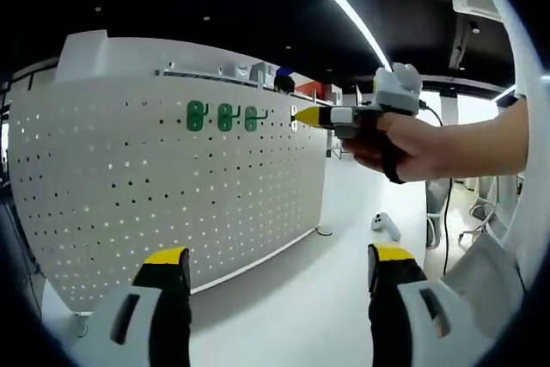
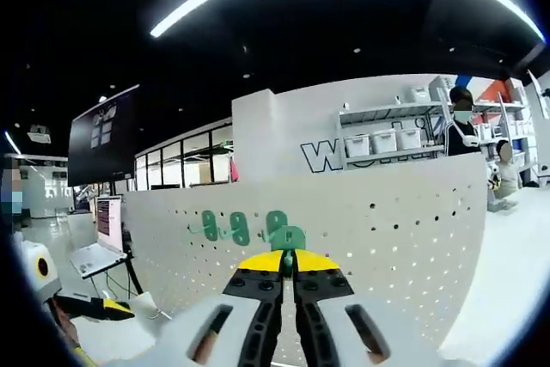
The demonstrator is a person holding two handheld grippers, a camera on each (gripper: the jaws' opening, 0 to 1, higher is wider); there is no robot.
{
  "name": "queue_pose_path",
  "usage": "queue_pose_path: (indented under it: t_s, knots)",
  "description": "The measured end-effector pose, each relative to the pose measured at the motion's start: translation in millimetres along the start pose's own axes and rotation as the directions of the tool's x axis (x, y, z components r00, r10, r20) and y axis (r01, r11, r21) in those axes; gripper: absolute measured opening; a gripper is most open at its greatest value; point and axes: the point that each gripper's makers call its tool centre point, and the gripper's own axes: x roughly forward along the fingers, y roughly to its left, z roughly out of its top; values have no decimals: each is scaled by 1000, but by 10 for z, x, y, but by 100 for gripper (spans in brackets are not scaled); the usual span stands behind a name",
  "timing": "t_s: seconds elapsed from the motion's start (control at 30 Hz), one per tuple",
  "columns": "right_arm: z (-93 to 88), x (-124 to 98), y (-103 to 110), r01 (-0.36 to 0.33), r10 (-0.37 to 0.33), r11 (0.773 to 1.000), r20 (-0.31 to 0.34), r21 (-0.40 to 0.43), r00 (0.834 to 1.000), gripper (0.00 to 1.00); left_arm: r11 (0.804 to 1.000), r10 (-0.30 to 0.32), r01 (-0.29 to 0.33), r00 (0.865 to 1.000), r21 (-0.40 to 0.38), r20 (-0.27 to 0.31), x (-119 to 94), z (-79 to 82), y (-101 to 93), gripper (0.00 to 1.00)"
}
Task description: Insert the hook assembly into the mounting plate slot until the hook locks in place.
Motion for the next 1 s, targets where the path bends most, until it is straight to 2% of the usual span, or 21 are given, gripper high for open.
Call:
queue_pose_path:
  t_s: [0.37, 0.43, 1.0]
  knots:
    - [111, 168, -147, 42, -41, 999, 27, -32, 999, 1, 1000, 30, -30, 1000, -7, -5, -106, -51, 63, 87]
    - [134, 203, -152, 44, -42, 997, 31, -60, 999, 1, 999, 37, -37, 999, -8, -6, -129, -56, 79, 87]
    - [128, 398, -233, 61, -57, 992, 34, -110, 998, 1, 998, 64, -64, 998, -26, -11, -206, -103, 137, 87]
